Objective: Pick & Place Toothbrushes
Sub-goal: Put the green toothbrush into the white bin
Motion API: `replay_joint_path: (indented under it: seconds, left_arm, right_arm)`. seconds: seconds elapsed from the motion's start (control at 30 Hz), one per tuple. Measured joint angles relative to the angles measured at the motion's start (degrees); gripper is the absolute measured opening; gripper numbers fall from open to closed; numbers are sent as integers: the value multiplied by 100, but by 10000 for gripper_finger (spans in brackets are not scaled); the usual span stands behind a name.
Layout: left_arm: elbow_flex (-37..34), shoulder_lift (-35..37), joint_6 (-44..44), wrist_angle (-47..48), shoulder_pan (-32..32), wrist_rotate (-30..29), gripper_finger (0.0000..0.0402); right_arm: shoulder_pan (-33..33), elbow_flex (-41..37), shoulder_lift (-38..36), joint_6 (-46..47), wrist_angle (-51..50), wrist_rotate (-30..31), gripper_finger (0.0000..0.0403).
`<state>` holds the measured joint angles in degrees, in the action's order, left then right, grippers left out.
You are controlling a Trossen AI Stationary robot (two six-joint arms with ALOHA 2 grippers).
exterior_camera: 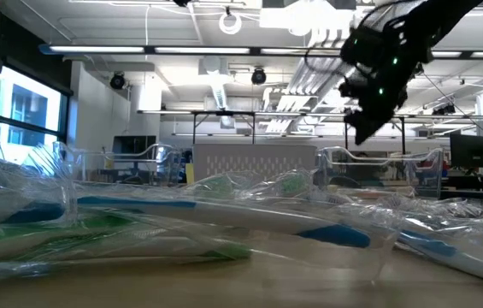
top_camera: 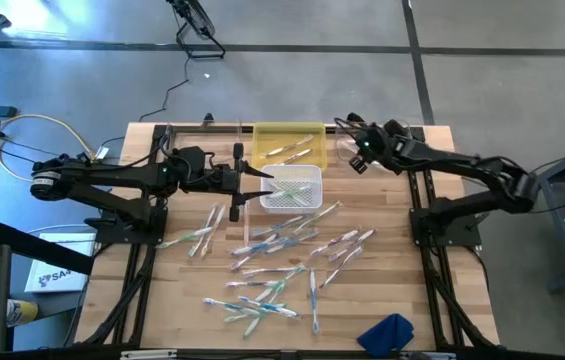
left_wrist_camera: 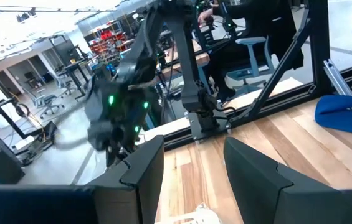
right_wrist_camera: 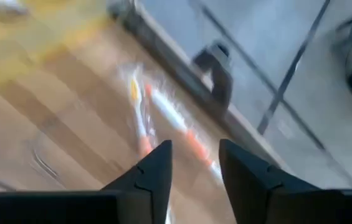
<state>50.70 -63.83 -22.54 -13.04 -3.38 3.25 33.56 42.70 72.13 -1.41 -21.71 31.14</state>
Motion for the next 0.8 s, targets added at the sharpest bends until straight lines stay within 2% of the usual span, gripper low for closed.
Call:
replay_joint_path:
  seconds: [0.13, 0.37, 0.6, 0.8]
  left_arm:
    - [0, 0, -14, 0, 0, -1, 161]
    - [0, 0, -14, 55, 0, 1, 161]
    - [0, 0, -16, 167, 0, -52, 161]
    - [0, 0, -16, 434, 0, -323, 161]
  right_arm:
    - [-388, 0, -610, 17, 283, -238, 91]
    - [-1121, 2, -1397, 400, 985, -1290, 54]
    - [-1628, 2, -1560, 466, 1427, -2407, 33]
    - [-1841, 2, -1549, 500, 1460, -2567, 33]
